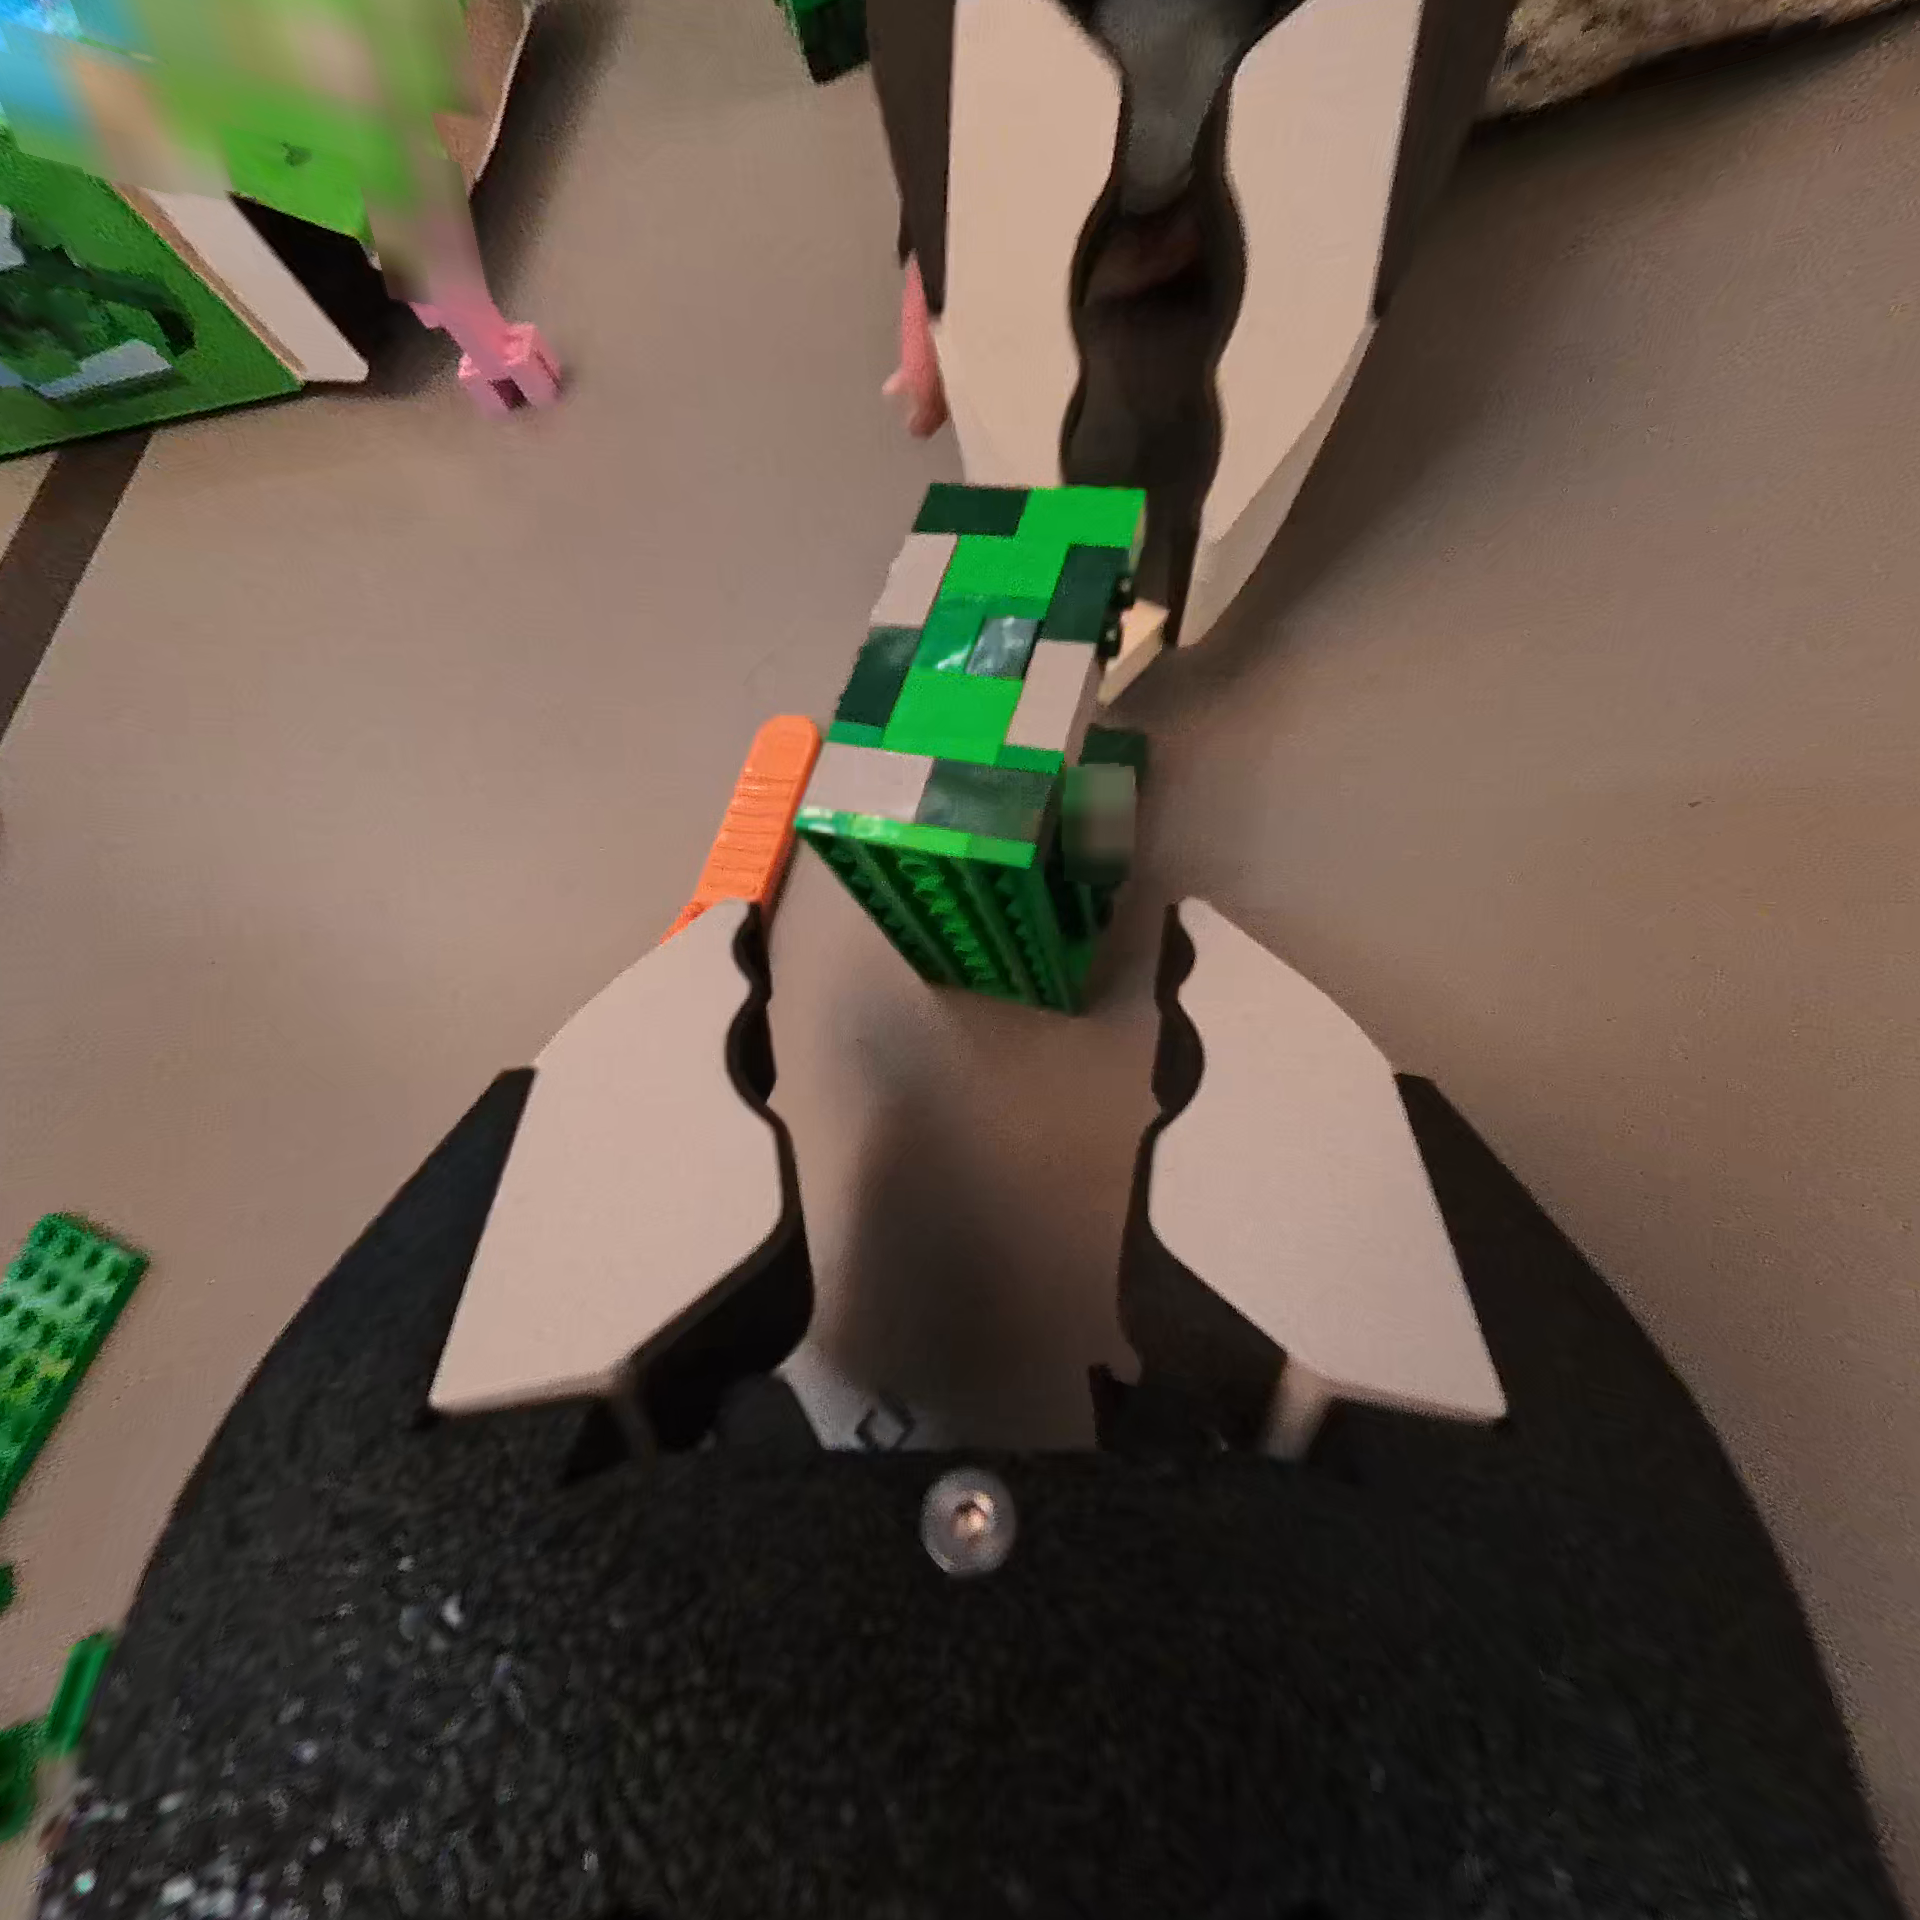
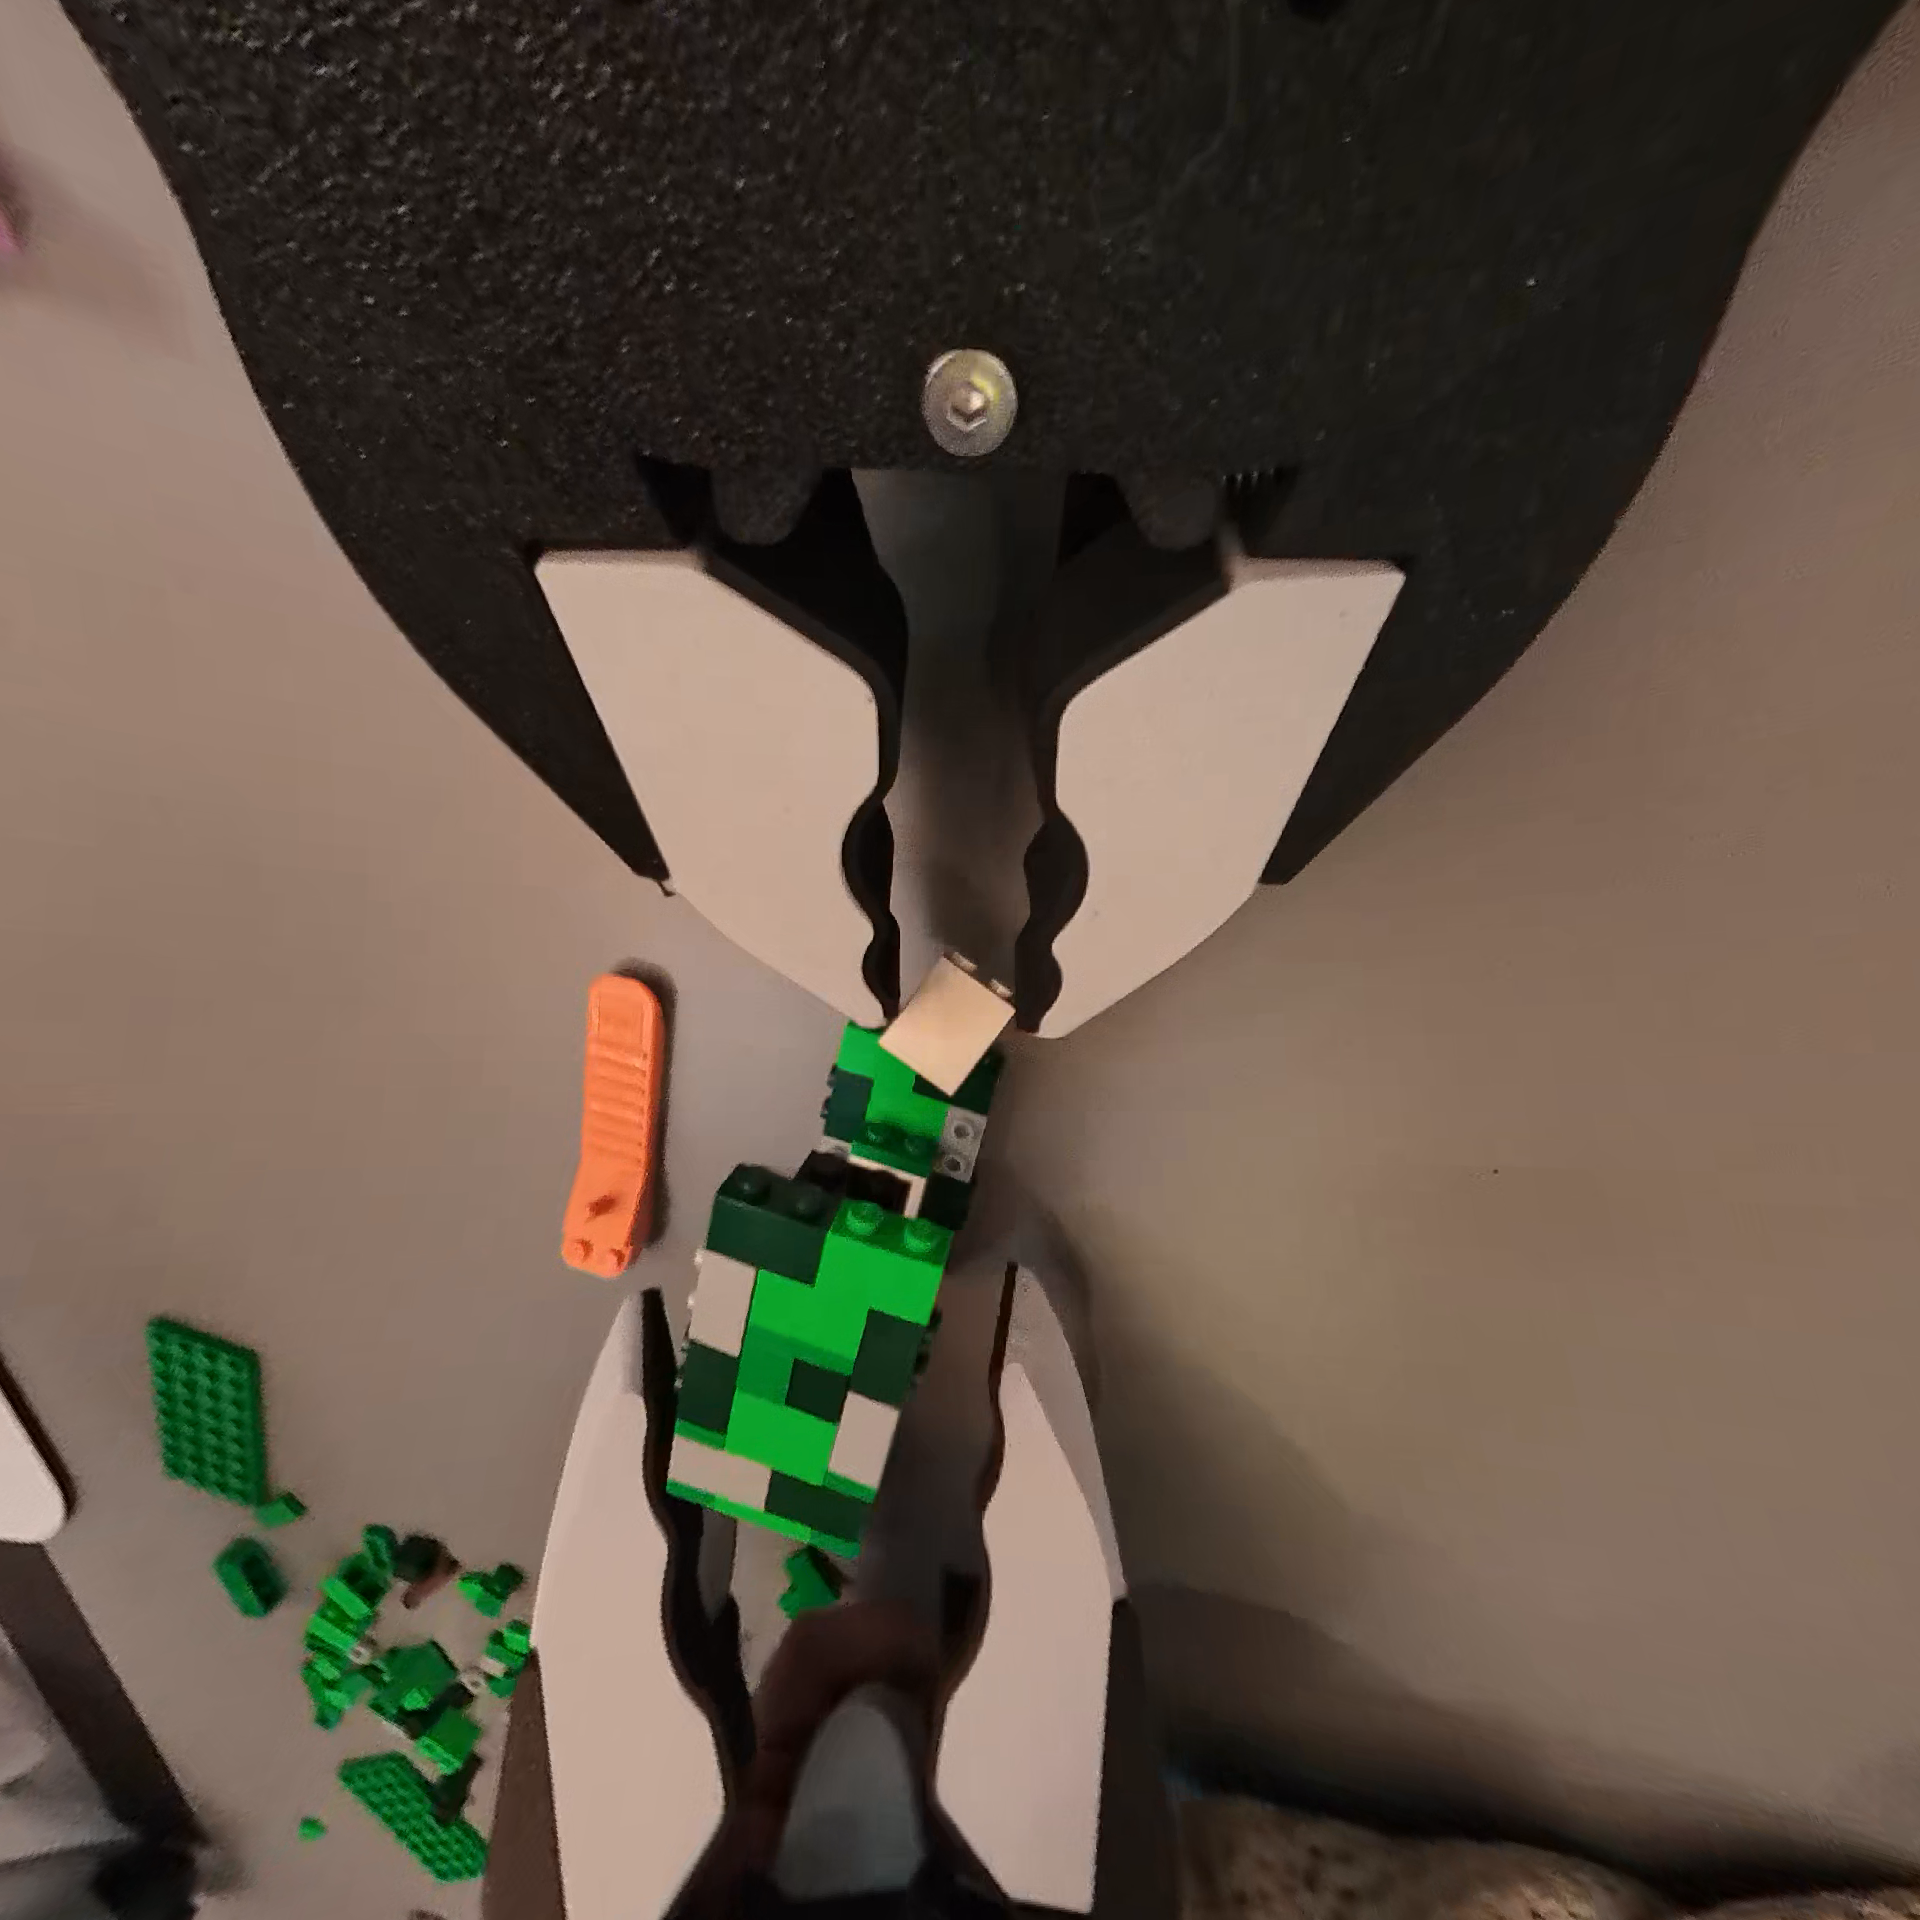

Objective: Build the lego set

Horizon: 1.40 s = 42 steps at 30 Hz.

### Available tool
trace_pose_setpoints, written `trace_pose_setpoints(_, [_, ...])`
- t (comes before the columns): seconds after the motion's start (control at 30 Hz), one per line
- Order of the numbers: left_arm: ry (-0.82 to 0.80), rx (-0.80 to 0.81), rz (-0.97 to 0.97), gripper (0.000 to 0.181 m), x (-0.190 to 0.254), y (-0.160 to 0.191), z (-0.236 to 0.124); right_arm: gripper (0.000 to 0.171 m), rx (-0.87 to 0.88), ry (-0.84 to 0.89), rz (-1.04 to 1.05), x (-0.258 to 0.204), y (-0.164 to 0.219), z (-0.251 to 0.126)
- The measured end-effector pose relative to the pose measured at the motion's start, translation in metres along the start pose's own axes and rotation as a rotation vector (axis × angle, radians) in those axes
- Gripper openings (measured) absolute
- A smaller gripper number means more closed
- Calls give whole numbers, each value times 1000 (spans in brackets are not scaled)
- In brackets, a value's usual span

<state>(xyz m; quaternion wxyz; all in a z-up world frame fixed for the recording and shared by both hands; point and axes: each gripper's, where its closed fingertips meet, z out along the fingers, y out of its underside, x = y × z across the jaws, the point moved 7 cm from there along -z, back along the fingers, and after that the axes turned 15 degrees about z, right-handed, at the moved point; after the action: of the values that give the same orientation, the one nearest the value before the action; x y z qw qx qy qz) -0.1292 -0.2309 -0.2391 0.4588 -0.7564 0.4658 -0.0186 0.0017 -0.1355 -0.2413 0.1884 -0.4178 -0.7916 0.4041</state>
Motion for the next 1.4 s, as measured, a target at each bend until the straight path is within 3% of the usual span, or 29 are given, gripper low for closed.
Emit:
trace_pose_setpoints(0.5, [168, 4, 20, 50, -3, 0, 21, 21, -145, -169, -39, 14, -14, 15])
trace_pose_setpoints(0.73, [144, -1, 22, 41, 2, -1, 19, 32, -77, -111, 9, 17, -10, 8])
trace_pose_setpoints(0.93, [154, -20, -59, 41, 1, 0, 19, 32, -18, -34, 105, 14, -5, 6])
trace_pose_setpoints(1.27, [169, -29, -106, 41, 3, 0, 18, 27, -35, -16, 116, 13, -10, 15])
trace_pose_setpoints(1.4, [178, -27, -102, 41, 4, 0, 18, 17, -47, -54, 81, 11, -11, 16])
